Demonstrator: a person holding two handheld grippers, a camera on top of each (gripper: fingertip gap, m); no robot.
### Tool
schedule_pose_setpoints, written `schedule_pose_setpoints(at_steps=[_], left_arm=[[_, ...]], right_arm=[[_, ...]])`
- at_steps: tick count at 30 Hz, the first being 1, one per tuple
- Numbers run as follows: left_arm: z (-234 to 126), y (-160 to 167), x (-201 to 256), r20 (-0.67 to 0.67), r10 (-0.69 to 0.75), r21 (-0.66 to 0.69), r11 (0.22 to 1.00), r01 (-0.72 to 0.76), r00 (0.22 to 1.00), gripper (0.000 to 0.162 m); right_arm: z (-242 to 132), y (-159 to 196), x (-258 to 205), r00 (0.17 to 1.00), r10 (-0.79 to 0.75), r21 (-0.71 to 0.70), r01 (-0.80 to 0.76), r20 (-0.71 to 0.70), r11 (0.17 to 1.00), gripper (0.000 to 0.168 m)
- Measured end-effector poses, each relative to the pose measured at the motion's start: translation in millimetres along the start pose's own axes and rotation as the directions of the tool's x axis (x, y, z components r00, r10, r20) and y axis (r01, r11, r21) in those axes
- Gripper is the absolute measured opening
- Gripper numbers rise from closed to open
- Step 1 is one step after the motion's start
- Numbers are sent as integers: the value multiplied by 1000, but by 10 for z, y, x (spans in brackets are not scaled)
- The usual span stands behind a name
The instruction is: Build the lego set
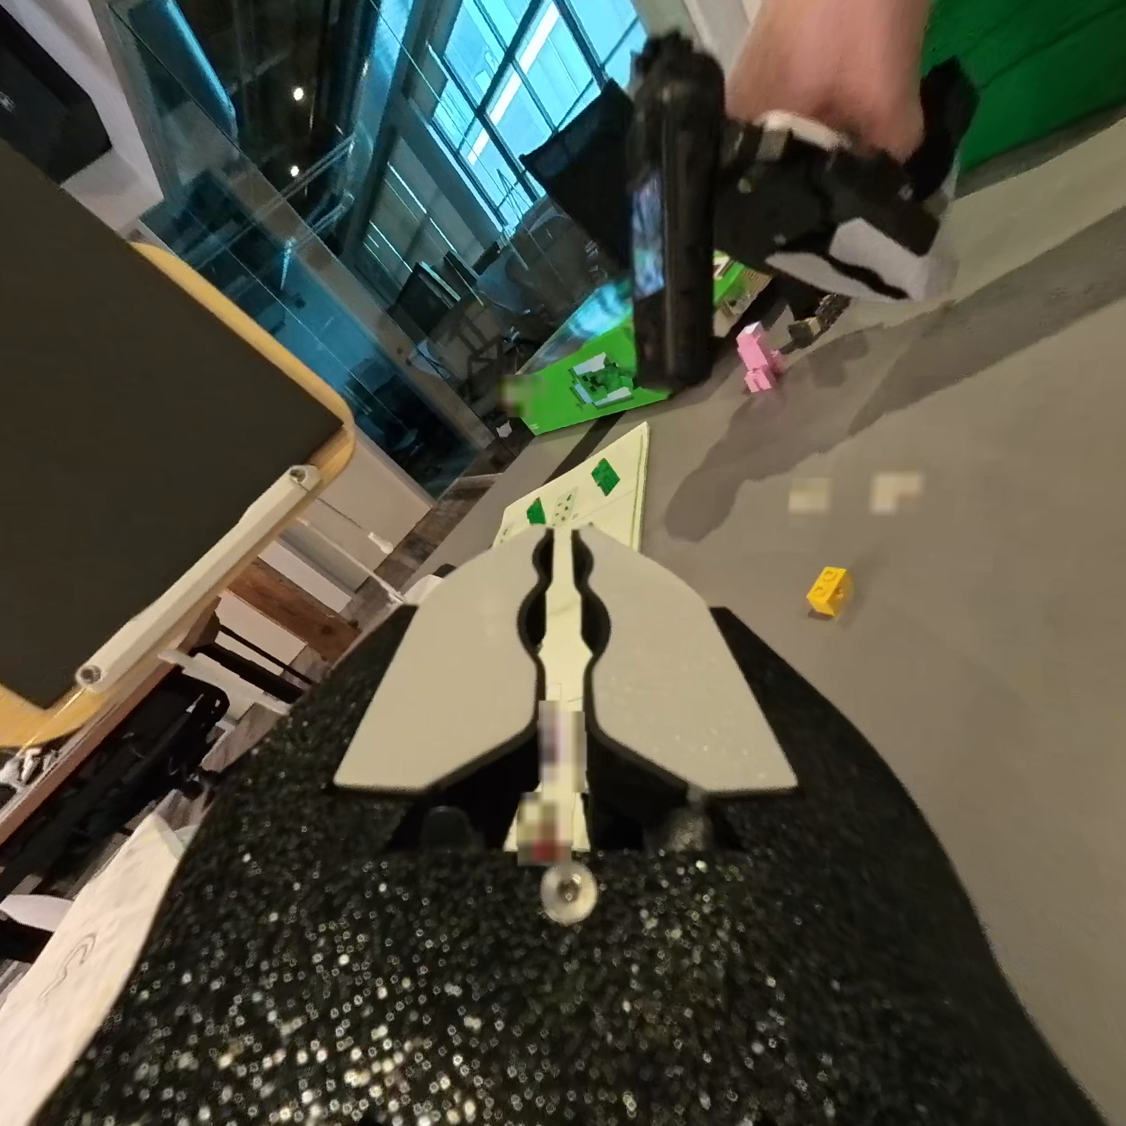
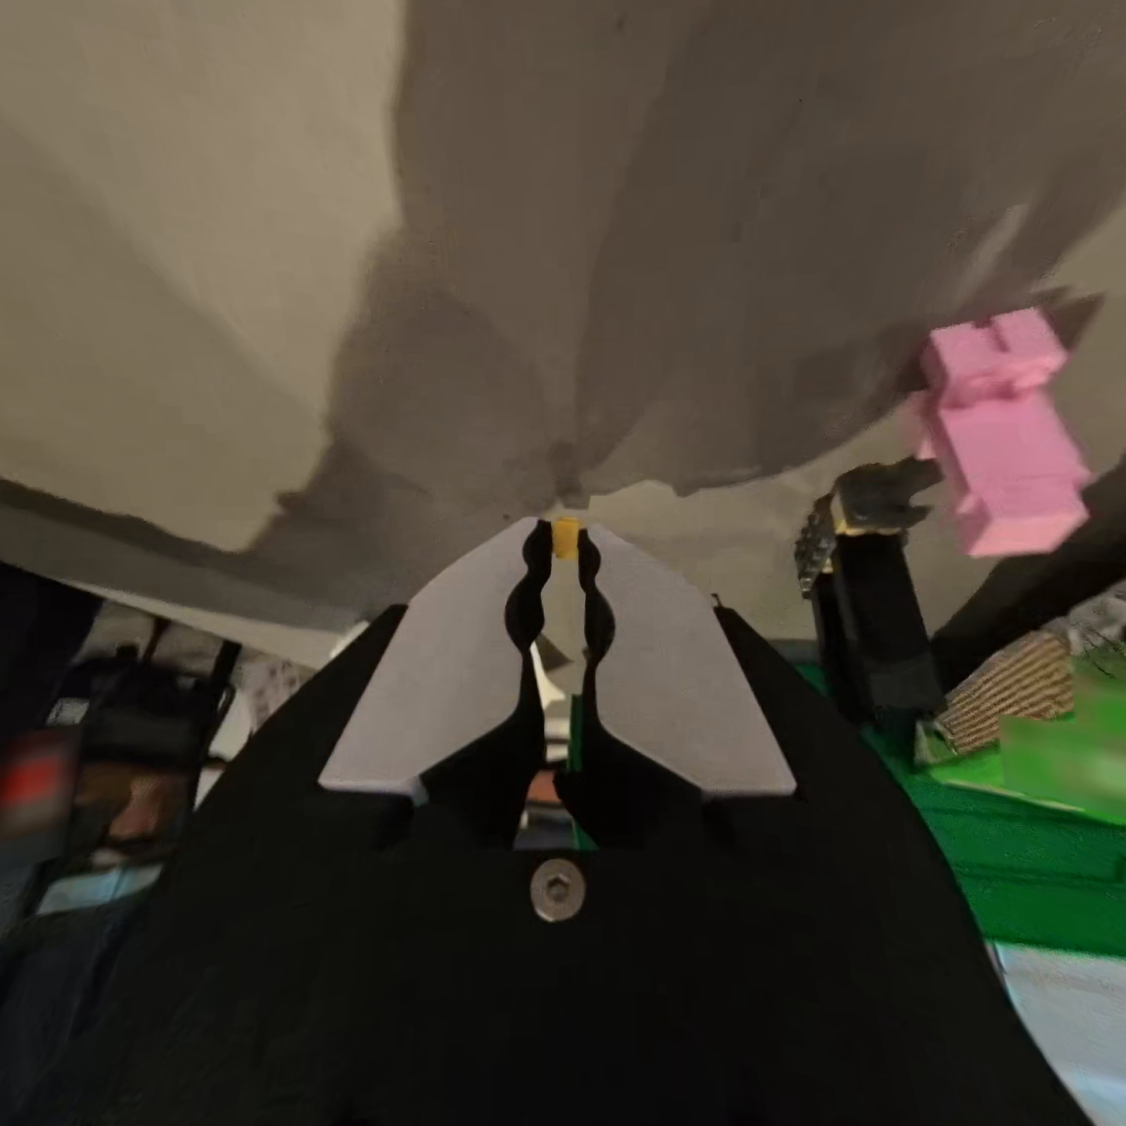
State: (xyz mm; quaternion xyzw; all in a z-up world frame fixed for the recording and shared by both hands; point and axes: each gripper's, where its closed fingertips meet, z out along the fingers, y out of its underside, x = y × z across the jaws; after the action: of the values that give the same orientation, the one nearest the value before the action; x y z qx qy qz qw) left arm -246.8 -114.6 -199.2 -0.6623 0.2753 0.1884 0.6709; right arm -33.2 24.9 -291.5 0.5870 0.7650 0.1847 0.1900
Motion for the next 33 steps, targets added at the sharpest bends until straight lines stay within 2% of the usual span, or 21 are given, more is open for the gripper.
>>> schedule_pose_setpoints(at_steps=[4,10,13,16,19,21,23,28,31,33], left_arm=[[-8,54,-35,8,-17,6,1000,17,1000,6],[-22,96,-101,11,-70,10,997,70,997,12],[-33,111,-116,8,-83,6,997,83,997,13],[-53,76,-84,-27,-83,12,996,84,996,16],[-64,-18,61,-133,-96,26,995,100,987,17],[-47,-51,215,-227,-122,7,992,127,966,18],[-15,-48,374,-309,-158,-37,987,154,938,21],[34,-8,641,-406,-179,-120,983,143,896,23],[50,-17,754,-443,-182,-139,981,134,878,23],[73,-36,822,-465,-189,-147,980,135,865,23]], right_arm=[[66,5,-9,999,20,-124,-15,33,992,8],[26,-141,40,1000,9,-98,-11,-21,995,9],[-34,-128,32,999,29,-20,-30,-26,999,17],[-118,-103,-30,997,68,183,-71,27,980,20],[-182,-144,-189,990,72,440,-120,123,890,19],[-248,-254,-297,991,37,629,-112,131,770,18],[-278,-352,-391,994,12,760,-87,104,644,18],[-166,-192,-239,983,159,881,9,-95,473,20],[-186,-22,-130,970,233,937,-15,-71,349,19],[-163,18,-48,966,251,946,-22,-64,324,20]])
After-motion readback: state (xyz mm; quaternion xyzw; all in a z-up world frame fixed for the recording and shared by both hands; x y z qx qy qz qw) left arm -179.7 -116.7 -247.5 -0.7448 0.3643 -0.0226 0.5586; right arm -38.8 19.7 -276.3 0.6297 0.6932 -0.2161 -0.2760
